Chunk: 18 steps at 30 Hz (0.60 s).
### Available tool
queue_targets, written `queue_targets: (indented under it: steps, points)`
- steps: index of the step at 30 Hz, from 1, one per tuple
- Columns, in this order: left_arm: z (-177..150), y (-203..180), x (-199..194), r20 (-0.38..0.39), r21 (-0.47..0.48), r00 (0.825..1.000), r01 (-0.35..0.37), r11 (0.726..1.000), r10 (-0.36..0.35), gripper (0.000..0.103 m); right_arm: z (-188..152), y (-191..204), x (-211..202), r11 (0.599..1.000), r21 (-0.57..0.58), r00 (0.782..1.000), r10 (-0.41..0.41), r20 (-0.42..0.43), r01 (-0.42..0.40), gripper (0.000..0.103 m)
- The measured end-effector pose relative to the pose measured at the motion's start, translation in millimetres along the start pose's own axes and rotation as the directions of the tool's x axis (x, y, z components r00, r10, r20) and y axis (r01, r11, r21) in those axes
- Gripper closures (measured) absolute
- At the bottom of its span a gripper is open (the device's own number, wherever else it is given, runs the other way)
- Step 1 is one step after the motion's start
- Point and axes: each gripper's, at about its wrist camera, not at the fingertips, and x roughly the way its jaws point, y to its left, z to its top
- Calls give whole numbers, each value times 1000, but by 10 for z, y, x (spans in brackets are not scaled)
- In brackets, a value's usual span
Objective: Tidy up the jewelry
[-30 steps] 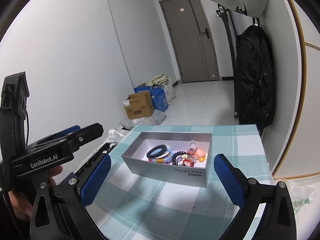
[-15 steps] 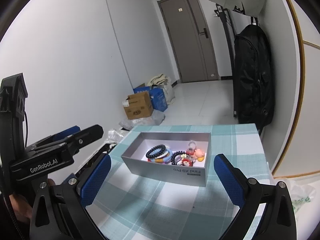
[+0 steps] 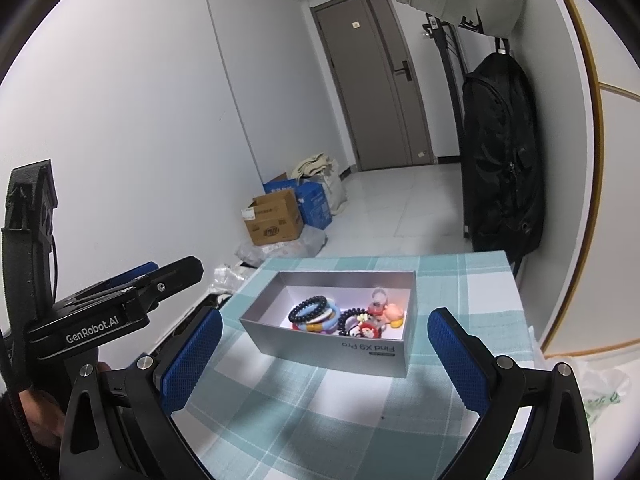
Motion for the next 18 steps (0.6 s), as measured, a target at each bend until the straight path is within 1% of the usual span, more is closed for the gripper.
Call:
queue_targets:
  steps: [6, 18]
  points:
    - [-3, -45, -32, 13, 19, 1000, -2, 1000, 1, 20, -8, 21, 2, 1000, -9, 1000, 6, -7, -6, 0]
    - [-1, -44, -14, 7, 21, 1000, 4, 1000, -4, 20, -27, 46, 17, 1000, -15, 1000, 17, -26, -17, 0]
